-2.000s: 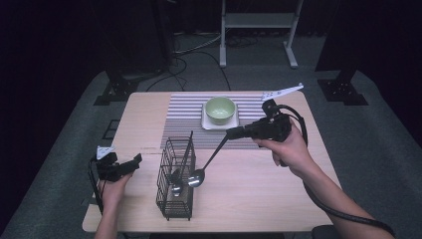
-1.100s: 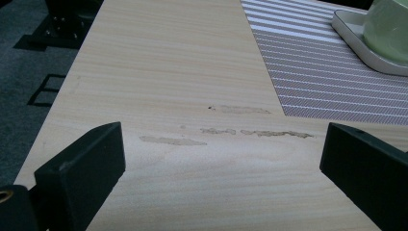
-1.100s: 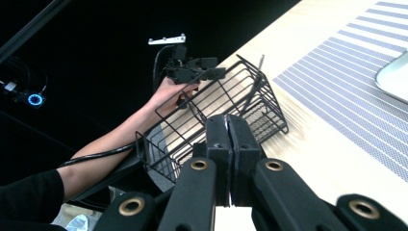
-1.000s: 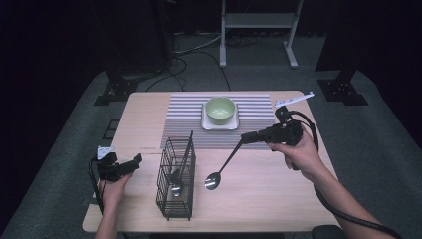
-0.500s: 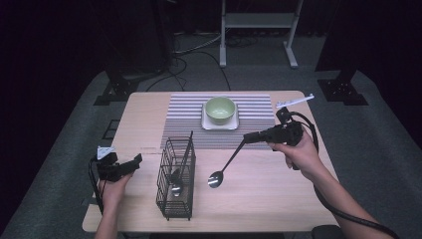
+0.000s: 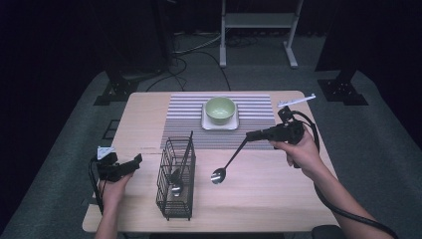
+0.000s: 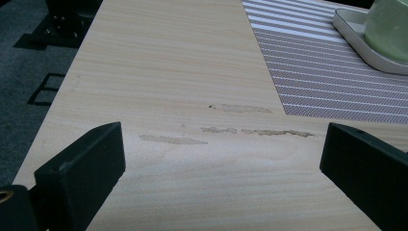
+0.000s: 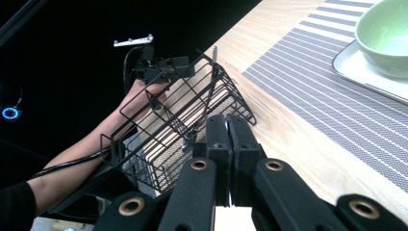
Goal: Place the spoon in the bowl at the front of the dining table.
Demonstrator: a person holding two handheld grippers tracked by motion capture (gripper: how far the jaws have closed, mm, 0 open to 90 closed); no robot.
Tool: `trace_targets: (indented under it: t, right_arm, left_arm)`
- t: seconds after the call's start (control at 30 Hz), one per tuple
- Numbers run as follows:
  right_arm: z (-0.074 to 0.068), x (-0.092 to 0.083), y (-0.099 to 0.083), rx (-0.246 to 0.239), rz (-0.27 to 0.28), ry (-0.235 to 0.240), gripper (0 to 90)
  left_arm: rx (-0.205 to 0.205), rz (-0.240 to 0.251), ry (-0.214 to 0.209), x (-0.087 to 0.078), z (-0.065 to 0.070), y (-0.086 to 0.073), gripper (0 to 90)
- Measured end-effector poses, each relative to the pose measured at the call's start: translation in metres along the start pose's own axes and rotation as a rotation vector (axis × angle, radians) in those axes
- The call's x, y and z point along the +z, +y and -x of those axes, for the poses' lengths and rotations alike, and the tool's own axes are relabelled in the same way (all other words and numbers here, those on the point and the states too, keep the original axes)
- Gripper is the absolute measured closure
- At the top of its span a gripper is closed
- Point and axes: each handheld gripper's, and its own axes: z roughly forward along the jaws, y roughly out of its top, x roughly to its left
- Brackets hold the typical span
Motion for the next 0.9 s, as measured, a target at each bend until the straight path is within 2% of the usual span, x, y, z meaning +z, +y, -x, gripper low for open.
trace_targets:
  t: [0.9]
  right_arm:
    - [0.021,-0.001,0.008,0.041,0.041,-0.042,88.8]
  left_arm:
    - [-0.007,0.003,0.002,0.0,0.0,0.0,0.8]
